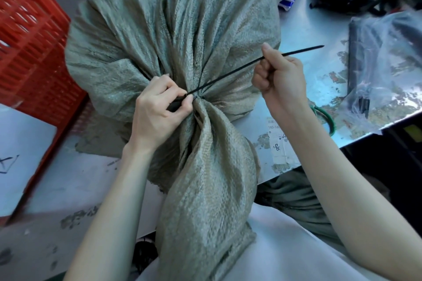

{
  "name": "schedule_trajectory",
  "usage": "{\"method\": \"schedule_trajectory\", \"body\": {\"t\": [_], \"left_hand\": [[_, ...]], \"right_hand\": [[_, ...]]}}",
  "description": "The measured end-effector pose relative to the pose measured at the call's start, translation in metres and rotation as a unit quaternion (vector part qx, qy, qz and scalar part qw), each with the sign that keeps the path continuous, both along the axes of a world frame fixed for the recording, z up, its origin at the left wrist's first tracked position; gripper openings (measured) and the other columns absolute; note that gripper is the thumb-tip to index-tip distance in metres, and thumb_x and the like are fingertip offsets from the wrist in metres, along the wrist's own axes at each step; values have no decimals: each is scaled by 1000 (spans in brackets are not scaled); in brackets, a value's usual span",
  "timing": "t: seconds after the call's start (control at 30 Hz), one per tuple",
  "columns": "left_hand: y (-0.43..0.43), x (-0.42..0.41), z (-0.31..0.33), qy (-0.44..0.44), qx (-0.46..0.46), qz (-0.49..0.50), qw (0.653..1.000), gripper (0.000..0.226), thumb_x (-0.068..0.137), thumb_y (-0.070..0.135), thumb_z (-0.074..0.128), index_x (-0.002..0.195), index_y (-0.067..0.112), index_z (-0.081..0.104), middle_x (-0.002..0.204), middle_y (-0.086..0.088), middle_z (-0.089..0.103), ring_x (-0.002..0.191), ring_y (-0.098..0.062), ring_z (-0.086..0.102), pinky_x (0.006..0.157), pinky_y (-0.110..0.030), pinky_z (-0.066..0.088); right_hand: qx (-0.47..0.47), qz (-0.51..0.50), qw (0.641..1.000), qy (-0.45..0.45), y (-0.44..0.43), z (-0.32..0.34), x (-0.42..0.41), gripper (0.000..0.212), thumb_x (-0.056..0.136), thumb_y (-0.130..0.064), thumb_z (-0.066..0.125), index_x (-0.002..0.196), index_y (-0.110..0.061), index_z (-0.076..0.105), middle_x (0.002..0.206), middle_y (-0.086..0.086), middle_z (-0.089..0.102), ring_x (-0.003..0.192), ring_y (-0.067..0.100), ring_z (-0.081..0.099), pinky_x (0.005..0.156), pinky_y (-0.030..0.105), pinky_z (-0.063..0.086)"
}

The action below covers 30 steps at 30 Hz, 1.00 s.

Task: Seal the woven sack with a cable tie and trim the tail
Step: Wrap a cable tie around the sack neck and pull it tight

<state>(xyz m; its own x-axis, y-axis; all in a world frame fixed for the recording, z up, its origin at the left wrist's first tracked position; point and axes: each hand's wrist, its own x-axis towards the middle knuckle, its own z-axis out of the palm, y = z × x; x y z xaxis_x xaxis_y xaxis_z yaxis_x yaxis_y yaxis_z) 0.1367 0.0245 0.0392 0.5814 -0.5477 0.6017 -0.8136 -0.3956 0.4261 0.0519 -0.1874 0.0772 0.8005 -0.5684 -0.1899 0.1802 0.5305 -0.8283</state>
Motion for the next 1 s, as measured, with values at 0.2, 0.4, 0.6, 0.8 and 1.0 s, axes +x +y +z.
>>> {"method": "schedule_trajectory", "body": {"t": [0.2,0.4,0.6,0.8,1.0], "left_hand": [[-5,-7,7,16,14,7,1000,13,86,8,65,80,-3,64,81,-16,55,76,-27,55,72,-28,45],[-12,-17,12,68,5,24,997,15,88,13,64,84,-1,60,88,-8,48,79,-21,52,74,-28,45],[-13,-14,3,94,3,71,993,35,98,19,49,68,0,48,67,-11,47,67,-19,42,62,-25,28],[-7,-15,-11,200,-94,92,971,32,95,22,46,67,13,56,64,-1,56,57,-15,51,59,-23,37],[-8,-13,-15,264,-158,81,948,31,92,19,47,66,13,60,60,16,59,60,-13,55,63,-26,40]], "right_hand": [[-36,27,999,-17,1,7,6,46,97,-11,50,52,-15,41,46,-4,36,42,12,28,46,27,15],[-86,63,994,-27,11,12,0,50,97,-19,52,47,-20,48,47,-2,42,41,13,36,48,31,18],[-144,113,983,-24,18,8,-11,31,96,-21,52,65,-14,51,61,3,50,48,16,40,49,26,27],[-151,-14,983,100,-10,-20,-23,22,88,-6,53,68,-15,54,60,0,59,52,14,49,50,21,39],[-320,-151,858,372,-71,-89,-43,15,82,-11,58,96,-10,56,99,10,61,86,20,56,75,32,45]]}}
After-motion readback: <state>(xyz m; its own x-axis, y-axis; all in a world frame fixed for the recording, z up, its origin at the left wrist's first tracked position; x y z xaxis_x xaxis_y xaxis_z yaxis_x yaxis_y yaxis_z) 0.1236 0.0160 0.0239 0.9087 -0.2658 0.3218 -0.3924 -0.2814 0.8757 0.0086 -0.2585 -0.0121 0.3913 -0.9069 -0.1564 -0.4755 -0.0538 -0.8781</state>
